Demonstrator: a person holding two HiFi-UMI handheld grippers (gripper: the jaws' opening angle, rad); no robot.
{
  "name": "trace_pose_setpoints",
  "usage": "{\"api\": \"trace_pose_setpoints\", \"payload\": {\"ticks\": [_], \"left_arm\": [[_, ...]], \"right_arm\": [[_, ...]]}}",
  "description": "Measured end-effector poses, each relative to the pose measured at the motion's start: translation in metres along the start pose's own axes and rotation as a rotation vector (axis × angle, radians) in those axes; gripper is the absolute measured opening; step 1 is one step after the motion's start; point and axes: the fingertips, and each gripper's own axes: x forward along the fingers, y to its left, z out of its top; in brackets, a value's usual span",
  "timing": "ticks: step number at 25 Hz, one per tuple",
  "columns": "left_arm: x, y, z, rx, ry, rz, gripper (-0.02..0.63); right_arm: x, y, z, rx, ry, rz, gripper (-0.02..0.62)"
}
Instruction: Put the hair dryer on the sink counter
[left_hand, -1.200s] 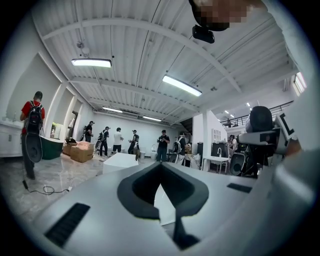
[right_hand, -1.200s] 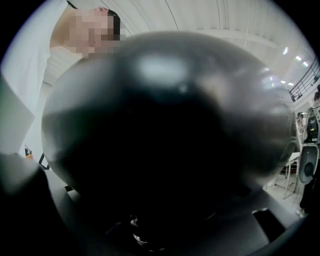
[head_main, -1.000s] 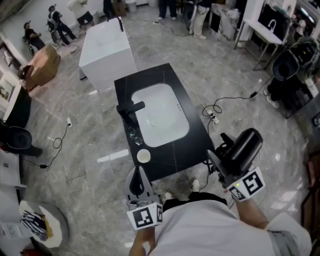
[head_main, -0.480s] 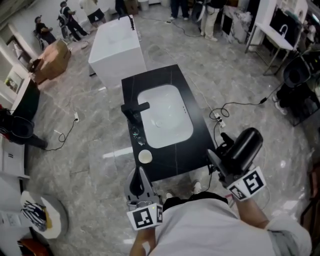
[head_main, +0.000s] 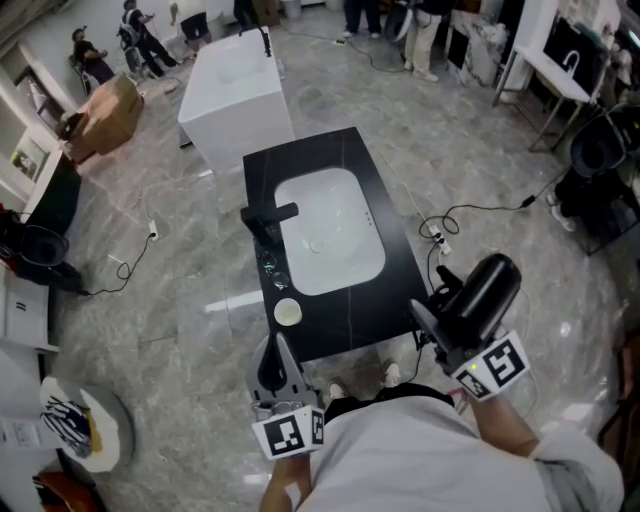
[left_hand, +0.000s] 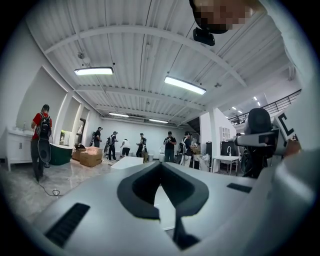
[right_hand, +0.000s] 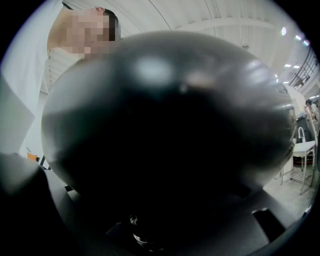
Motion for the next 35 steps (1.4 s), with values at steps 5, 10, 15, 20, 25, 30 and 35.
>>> {"api": "trace_pose_setpoints", "payload": {"ticks": [5, 10, 15, 20, 25, 30, 35], "left_arm": [[-0.002, 0.0, -0.001, -0.007, 0.007, 0.008, 0.002], [-0.007, 0.006, -0.008, -0.01, 0.028, 0.029, 0.002], [-0.008, 0.014, -0.01, -0.012, 0.036, 0.049, 0.002], [-0.008, 0.018, -0.013, -0.015, 0.043, 0.06, 0.003], [-0.006, 0.022, -0.017, -0.019, 0.056, 0.07, 0.002], [-0.006, 0.023, -0.018, -0.015, 0.058, 0.077, 0.002], [-0.006, 0.024, -0.02, -0.012, 0.067, 0.079, 0.002]], "right_arm": [[0.006, 0.003, -0.006, 0.012, 0.035, 0.027, 0.267], [0.016, 0.008, -0.016, 0.029, 0.057, 0.06, 0.267], [0.026, 0.014, -0.03, 0.042, 0.088, 0.1, 0.264], [0.034, 0.022, -0.054, 0.047, 0.144, 0.128, 0.259], [0.039, 0.026, -0.077, 0.064, 0.196, 0.156, 0.258], [0.039, 0.026, -0.1, 0.079, 0.246, 0.157, 0.253], [0.039, 0.028, -0.128, 0.074, 0.299, 0.173, 0.252]]}}
